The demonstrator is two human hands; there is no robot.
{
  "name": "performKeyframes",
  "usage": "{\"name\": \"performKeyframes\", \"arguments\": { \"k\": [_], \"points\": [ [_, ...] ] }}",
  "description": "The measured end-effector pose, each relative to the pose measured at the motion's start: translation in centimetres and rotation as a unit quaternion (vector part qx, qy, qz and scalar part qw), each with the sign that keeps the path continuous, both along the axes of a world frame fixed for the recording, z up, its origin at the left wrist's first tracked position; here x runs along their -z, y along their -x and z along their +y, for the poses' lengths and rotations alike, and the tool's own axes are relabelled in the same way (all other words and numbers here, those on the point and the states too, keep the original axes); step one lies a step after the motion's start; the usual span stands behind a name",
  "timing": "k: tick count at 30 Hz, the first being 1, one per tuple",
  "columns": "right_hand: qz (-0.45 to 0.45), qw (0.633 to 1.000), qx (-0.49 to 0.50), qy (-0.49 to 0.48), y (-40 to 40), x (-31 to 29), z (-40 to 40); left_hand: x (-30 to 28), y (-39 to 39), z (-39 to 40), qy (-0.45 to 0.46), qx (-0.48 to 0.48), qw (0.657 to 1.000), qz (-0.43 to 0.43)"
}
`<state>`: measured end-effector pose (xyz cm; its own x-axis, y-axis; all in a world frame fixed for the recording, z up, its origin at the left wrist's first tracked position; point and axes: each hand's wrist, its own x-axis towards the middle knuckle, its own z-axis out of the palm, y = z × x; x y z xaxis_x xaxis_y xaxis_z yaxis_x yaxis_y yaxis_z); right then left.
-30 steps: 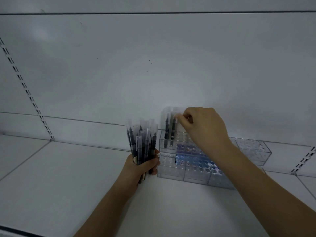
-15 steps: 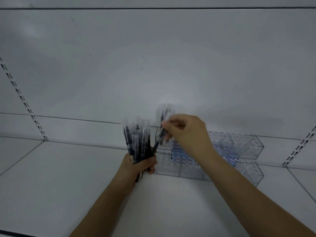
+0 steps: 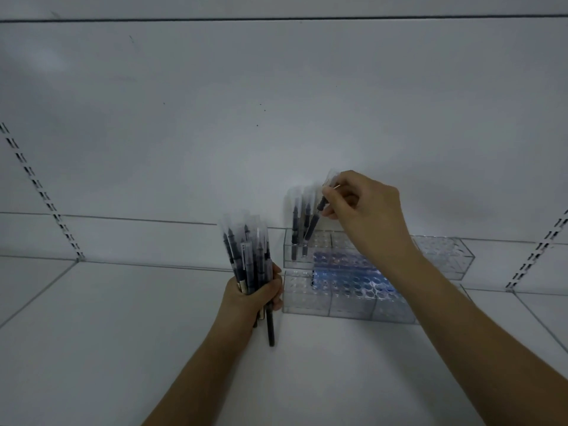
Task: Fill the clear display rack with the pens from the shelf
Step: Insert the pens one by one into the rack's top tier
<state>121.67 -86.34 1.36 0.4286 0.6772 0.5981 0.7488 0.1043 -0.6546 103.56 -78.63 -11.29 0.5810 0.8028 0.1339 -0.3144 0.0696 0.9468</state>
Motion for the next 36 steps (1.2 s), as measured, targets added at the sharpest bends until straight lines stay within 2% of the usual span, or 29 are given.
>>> {"name": "performKeyframes", "arguments": {
  "k": [4, 8, 12, 16, 19, 22, 26, 29, 32, 36],
  "points": [
    [-0.100, 0.992, 0.010, 0.077, 0.3, 0.0, 0.8, 0.1, 0.0, -0.1, -0.001, 0.007, 1.000, 0.003],
    [-0.194, 0.966, 0.022, 0.166, 0.9, 0.1, 1.7, 0.0, 0.0, -0.3, 0.007, 0.010, 1.000, -0.004],
    [-0.217, 0.951, 0.047, 0.215, 1.4, 0.4, 1.8, -0.2, -0.1, -0.5, 0.010, 0.019, 1.000, -0.010],
    [-0.158, 0.971, 0.091, 0.157, 2.3, 0.8, -0.2, -0.3, 0.0, -0.6, 0.014, 0.040, 0.999, -0.024],
    [-0.065, 0.987, -0.012, 0.145, 4.1, 1.8, -1.3, -0.3, 0.0, -0.7, 0.016, 0.062, 0.997, -0.033],
    [0.002, 0.975, -0.103, 0.197, 4.9, 3.6, -1.0, -0.1, -0.1, -1.0, 0.008, 0.084, 0.996, -0.024],
    [0.066, 0.960, -0.151, 0.226, 4.2, 4.6, -1.1, -0.2, -0.2, -1.3, -0.006, 0.120, 0.993, -0.007],
    [0.109, 0.951, -0.173, 0.230, 3.5, 4.9, -1.4, -0.2, -0.3, -1.3, -0.021, 0.150, 0.989, 0.008],
    [0.127, 0.948, -0.185, 0.227, 2.9, 5.2, -1.6, 0.1, -0.4, -1.2, -0.016, 0.141, 0.990, 0.025],
    [0.141, 0.956, -0.141, 0.216, 2.9, 5.2, -2.0, 0.6, -0.6, -0.8, -0.025, 0.115, 0.991, 0.060]
  ]
}}
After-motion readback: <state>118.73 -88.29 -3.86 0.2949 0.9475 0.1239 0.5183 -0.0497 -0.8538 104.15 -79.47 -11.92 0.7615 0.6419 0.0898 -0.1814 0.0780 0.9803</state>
